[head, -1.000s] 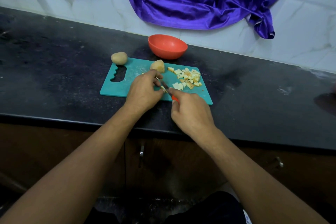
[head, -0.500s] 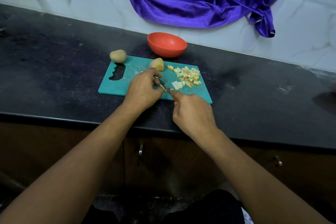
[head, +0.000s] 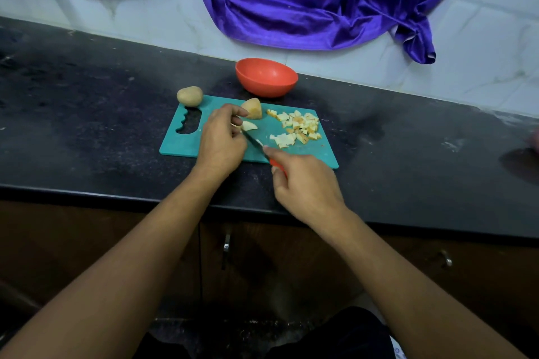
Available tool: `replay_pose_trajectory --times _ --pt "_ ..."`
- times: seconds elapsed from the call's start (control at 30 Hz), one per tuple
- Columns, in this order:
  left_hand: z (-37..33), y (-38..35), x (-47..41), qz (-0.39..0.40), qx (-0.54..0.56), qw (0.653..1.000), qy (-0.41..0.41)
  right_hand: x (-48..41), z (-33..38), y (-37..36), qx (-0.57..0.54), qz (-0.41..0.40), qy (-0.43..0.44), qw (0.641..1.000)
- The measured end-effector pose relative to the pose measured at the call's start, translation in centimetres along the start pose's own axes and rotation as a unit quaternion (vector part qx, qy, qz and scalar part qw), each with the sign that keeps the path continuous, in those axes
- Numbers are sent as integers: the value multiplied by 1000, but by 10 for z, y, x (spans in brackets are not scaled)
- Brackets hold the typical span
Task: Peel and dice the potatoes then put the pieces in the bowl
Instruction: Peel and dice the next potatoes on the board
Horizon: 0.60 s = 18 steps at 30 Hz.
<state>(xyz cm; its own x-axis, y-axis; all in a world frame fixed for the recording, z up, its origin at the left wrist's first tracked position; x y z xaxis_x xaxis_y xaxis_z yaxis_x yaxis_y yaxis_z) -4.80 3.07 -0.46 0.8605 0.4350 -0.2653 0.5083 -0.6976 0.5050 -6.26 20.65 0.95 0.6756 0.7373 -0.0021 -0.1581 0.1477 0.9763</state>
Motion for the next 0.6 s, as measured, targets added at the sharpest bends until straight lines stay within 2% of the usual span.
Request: replay_pose_trajectory --times 0.13,0.27,0.37,0.5,0.6 --pt "0 1 1 -3 -3 1000 6 -6 -5 -3 57 7 -13 998" --pt "0 -1 0 11 -15 1000 19 -14 -41 4 38 -8 -86 996" --pt "1 -1 -3 11 -40 999 28 -14 -52 2 4 -28 -92 995" --pt "-3 1 -15 23 -140 989 44 -10 -57 4 -34 -64 -82 994" --pt "3 5 -29 51 -261 959 97 -10 -59 4 -40 -71 -76 994"
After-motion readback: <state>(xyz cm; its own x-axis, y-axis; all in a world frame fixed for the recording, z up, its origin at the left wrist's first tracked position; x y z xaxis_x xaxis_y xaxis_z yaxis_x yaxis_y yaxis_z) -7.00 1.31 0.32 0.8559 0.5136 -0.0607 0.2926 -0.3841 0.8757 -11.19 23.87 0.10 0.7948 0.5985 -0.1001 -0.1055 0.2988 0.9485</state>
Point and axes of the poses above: each hand's wrist, its own x-axis away from the middle knuckle, its own y-axis out of the back of the hand, z = x × y, the point moved 10 cm from there along -x, towards the middle knuckle, and after that the axes turned 15 degrees about z, right-handed, at the moved point
